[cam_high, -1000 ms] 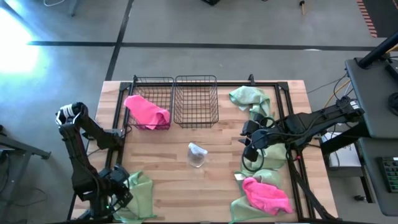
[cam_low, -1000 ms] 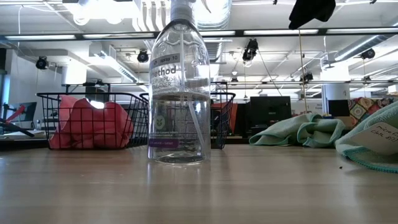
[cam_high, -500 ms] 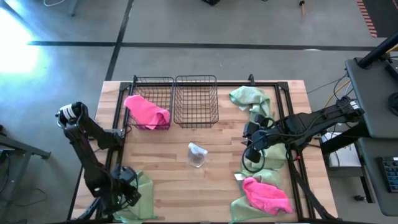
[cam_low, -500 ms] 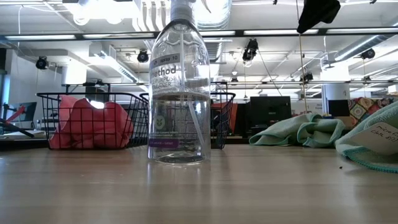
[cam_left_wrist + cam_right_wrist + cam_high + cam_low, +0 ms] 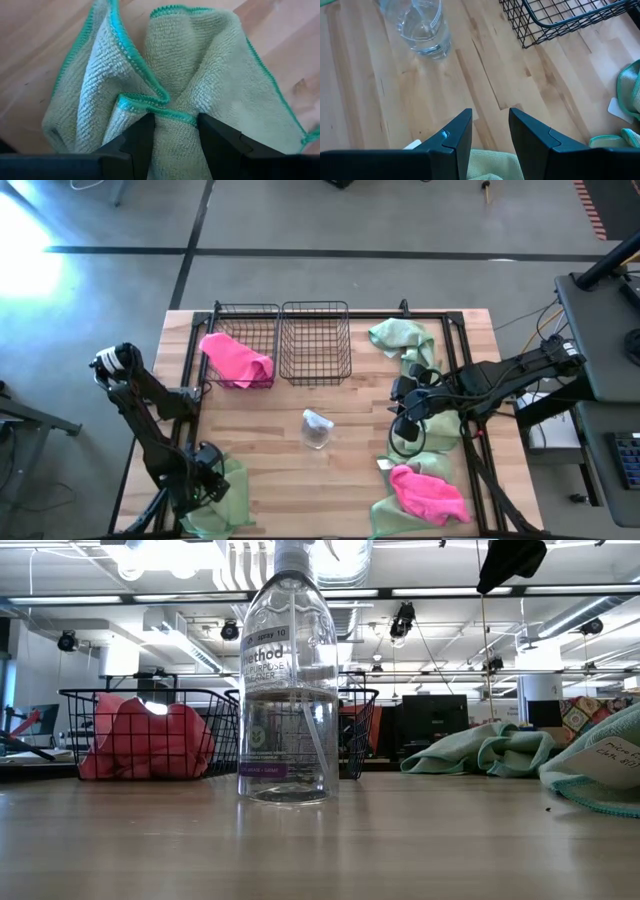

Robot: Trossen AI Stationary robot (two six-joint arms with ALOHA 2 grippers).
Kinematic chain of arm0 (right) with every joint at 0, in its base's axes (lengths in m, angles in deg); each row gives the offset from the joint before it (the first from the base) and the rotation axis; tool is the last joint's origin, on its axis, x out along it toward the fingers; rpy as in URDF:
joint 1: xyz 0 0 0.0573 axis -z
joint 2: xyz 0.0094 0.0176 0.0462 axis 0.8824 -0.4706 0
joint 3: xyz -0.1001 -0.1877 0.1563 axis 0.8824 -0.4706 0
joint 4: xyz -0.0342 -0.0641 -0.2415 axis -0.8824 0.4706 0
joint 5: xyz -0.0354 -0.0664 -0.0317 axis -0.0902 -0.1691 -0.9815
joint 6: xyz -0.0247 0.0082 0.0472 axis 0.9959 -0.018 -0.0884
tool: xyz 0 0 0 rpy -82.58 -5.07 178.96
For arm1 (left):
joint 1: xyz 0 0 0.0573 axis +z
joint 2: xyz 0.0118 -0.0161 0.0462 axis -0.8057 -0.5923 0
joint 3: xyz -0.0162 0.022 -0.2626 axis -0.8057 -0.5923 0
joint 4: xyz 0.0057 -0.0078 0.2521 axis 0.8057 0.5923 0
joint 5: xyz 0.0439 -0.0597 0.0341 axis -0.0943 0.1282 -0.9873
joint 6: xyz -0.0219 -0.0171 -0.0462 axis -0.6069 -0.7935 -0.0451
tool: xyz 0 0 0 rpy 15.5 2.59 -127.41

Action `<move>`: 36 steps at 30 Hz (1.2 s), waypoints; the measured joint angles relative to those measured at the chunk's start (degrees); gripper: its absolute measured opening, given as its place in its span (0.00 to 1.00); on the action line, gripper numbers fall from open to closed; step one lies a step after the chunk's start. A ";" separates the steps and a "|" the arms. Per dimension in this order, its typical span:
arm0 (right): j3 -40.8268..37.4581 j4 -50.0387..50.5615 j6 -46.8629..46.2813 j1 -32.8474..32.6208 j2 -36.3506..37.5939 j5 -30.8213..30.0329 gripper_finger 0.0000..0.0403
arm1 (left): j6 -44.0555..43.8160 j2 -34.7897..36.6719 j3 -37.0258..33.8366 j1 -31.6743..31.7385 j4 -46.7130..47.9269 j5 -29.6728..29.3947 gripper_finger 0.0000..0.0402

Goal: Sort microfiber towel by color & place in baskets
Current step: Put the bottom left green microfiber towel into the right black wire basket

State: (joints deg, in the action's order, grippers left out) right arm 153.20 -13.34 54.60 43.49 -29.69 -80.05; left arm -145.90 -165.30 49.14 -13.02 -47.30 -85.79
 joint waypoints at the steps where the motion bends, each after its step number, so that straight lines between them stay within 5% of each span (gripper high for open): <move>1: 0.00 0.01 0.00 -0.01 0.00 -0.01 0.31 | 0.01 0.15 -0.59 0.11 -0.83 0.21 0.35; 12: 0.00 0.04 0.05 0.00 0.00 -0.04 0.31 | -0.60 -0.15 0.69 2.05 1.71 -0.25 0.33; 26: 0.00 0.04 0.76 0.00 0.00 -0.46 0.31 | -0.54 -0.17 1.37 3.26 1.69 -0.49 0.02; 36: 0.00 0.04 0.66 0.00 0.00 -0.46 0.31 | -1.58 0.31 2.32 4.59 1.72 -0.71 0.01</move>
State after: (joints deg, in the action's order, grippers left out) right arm 153.20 -13.30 55.26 43.49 -29.69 -80.51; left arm -147.47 -164.99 51.46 -8.42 -45.58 -86.51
